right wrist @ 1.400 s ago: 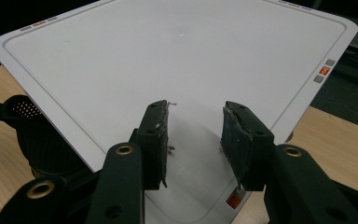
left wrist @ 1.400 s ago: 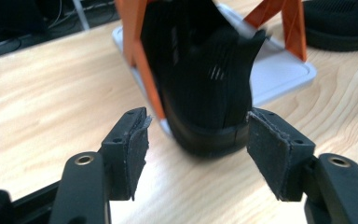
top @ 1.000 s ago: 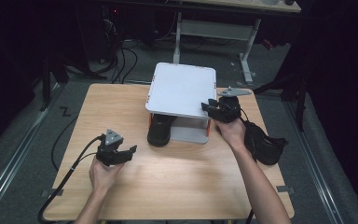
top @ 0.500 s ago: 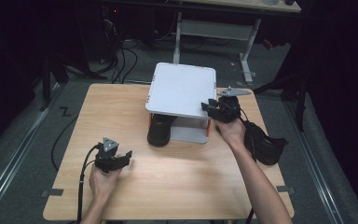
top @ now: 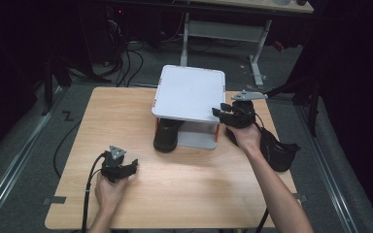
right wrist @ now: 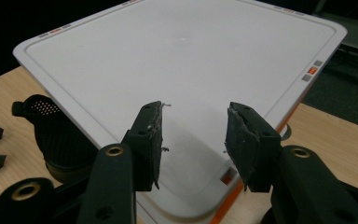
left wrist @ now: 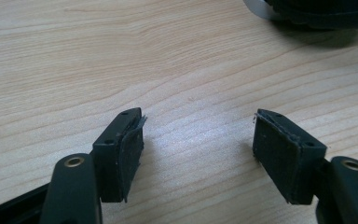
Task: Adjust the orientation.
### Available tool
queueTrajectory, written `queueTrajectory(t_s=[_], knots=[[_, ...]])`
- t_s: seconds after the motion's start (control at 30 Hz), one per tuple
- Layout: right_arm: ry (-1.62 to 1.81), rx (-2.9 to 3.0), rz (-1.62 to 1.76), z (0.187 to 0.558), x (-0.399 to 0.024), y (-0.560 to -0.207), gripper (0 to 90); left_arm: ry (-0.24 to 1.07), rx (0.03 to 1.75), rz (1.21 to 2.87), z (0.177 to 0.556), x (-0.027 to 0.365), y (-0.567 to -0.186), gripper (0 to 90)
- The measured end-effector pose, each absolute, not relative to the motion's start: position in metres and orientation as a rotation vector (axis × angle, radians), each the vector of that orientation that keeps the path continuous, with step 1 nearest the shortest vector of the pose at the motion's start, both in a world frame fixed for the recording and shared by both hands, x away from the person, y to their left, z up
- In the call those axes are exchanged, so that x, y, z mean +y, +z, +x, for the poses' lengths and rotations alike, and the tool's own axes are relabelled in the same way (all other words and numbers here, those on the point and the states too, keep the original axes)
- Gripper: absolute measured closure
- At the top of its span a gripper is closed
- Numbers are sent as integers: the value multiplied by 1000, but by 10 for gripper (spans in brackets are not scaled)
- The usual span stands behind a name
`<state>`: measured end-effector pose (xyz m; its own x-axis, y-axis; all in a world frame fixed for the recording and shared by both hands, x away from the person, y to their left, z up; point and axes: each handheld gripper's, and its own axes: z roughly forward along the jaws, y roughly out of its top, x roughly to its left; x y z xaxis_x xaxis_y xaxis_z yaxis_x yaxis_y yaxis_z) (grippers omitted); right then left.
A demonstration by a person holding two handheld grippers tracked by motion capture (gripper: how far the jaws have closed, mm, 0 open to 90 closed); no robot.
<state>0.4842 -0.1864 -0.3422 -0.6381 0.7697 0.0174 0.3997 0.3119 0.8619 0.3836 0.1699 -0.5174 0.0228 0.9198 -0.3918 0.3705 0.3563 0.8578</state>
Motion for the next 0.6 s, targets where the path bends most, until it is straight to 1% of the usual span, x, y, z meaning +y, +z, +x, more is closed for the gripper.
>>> queueTrajectory(t_s=[0.2, 0.37, 0.6], knots=[[1193, 2210, 960, 461, -211, -325, 538, 645, 1553, 1204, 384, 170, -517, 329], [999, 2220, 869, 439, -242, -317, 544, 644, 1552, 1204, 384, 170, -517, 327], [738, 2272, 888, 422, -292, -317, 553, 644, 1552, 1205, 384, 170, -517, 325]])
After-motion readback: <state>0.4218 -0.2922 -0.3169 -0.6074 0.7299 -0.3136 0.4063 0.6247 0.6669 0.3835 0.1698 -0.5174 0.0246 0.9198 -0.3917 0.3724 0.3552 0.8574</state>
